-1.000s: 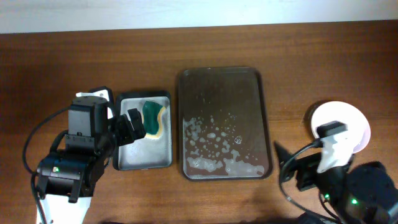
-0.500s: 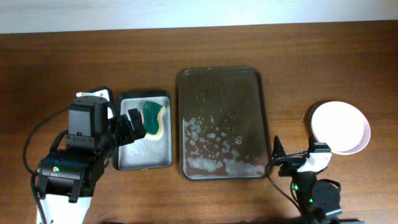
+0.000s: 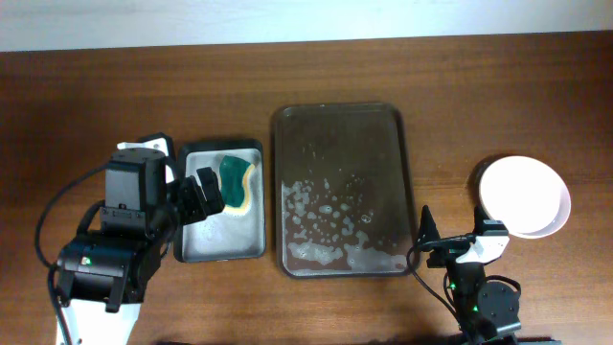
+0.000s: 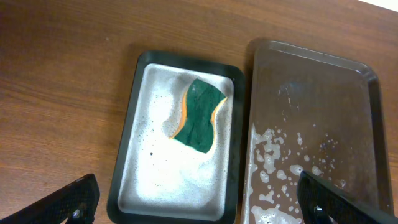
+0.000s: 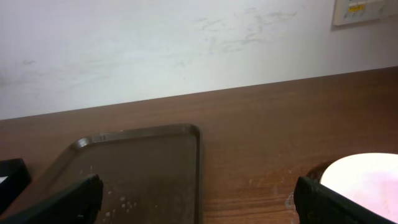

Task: Clean dirty plates on tray and stack at the side

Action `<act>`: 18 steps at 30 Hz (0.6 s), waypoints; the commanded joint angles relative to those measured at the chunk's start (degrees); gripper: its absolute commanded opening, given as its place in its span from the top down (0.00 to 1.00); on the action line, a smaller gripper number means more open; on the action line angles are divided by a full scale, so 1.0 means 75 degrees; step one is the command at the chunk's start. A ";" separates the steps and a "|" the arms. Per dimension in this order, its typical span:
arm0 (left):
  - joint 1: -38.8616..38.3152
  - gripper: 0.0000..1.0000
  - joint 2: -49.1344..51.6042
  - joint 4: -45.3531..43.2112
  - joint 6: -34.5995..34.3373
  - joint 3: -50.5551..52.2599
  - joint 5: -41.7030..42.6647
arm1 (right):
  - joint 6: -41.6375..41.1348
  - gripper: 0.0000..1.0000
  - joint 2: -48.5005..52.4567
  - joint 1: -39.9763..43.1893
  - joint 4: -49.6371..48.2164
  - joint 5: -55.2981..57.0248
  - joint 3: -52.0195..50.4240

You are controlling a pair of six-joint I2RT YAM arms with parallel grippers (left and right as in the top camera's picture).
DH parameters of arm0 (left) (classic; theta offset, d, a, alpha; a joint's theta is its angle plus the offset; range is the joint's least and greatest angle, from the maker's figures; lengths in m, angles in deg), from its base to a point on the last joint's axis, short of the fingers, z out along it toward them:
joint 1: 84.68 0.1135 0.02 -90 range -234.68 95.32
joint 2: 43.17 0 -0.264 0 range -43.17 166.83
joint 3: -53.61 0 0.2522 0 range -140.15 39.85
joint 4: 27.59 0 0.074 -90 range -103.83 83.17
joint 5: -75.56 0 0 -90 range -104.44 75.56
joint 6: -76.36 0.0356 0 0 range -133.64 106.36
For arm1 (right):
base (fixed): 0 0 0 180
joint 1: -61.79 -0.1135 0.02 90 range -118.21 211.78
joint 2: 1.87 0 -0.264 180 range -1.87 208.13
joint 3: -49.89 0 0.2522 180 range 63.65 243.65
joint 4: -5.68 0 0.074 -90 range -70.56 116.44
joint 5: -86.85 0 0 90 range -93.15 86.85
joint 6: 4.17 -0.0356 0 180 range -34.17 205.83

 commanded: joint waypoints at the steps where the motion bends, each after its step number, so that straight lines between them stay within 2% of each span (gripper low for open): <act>1: 0.0032 0.00 -0.0047 -0.0009 0.0003 -0.0105 -0.0108 | 0.0082 0.01 -0.0085 0.0061 0.0015 -0.0020 -0.0076; 4: 0.0032 0.00 -0.0192 -0.0015 0.0009 -0.0050 -0.0149 | 0.0082 0.01 -0.0085 0.0061 0.0015 -0.0020 -0.0076; 6: 0.0047 0.00 -0.1032 -0.0510 0.0009 0.0393 -0.0918 | 0.0082 0.01 -0.0085 0.0061 0.0015 -0.0020 -0.0076; 10: 0.0708 0.01 -0.3375 -0.3010 0.0052 0.2748 -0.0181 | 0.0082 0.01 -0.0085 0.0061 0.0015 -0.0020 -0.0076; 13: 0.1067 0.01 -0.5316 -0.4925 0.1113 0.4849 0.0688 | 0.0079 0.01 -0.0085 0.0061 0.0015 -0.0020 -0.0076; 15: 0.1061 0.01 -0.6860 -0.5531 0.1390 0.6132 0.0755 | 0.0082 0.01 -0.0085 0.0061 0.0015 -0.0020 -0.0076; 18: 0.1061 0.00 -0.7901 -0.5607 0.1390 0.6980 0.0641 | 0.0082 0.01 -0.0085 0.0061 0.0015 -0.0017 -0.0076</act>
